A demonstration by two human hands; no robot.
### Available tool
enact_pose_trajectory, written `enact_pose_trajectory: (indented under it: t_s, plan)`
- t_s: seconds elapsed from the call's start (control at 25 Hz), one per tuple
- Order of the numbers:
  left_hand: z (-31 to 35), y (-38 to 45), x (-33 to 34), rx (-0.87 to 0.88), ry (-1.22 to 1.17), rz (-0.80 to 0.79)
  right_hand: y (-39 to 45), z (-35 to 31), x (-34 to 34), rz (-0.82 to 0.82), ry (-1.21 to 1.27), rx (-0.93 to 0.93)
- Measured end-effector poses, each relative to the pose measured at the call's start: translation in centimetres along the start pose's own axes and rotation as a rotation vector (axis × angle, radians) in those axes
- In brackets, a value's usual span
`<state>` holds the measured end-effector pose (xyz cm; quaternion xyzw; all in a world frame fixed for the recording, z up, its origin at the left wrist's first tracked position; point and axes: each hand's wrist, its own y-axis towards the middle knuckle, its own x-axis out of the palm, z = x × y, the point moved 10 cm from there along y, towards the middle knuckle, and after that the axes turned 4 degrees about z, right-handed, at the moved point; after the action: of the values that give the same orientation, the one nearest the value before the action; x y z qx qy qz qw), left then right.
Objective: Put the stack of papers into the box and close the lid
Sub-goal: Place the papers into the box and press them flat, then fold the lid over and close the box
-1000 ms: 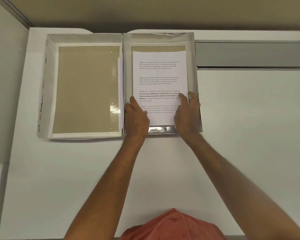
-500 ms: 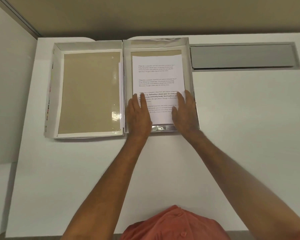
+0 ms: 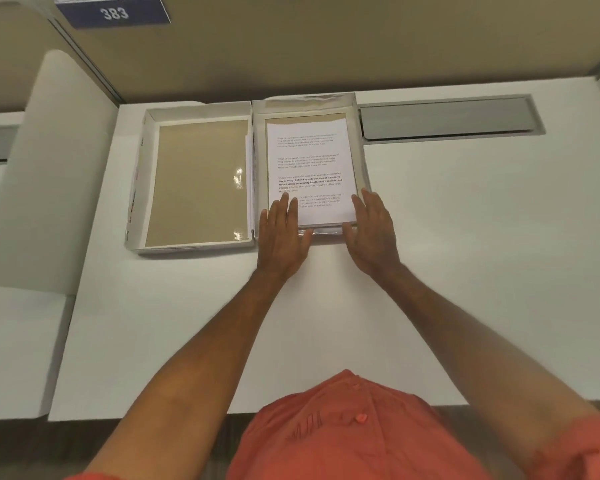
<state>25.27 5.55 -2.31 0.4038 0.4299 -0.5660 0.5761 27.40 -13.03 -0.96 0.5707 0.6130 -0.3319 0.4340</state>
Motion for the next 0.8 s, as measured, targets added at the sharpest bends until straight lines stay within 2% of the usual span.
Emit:
enact_pose_trajectory:
  t_s: [0.2,0.44,0.64,0.8]
  plan:
    - [0.6,-3.8,-0.7,-0.011,0.006,0.04,-4.1,-0.9,-0.9,-0.002,-0.013,-0.048]
    - [-0.4,-8.0,0.4,-0.058,0.057,0.011,-8.2,-1.0,0.8,-0.063,-0.045,-0.049]
    - [-3.7,-9.7,0.5,-0.229,-0.012,0.042,-9.1,-3.3,2.9,-0.123,-0.106,-0.16]
    - [-7.7,-9.8,-0.9,-0.402,-0.088,0.14,-7.5,-7.7,4.5,-0.148,-0.101,-0.271]
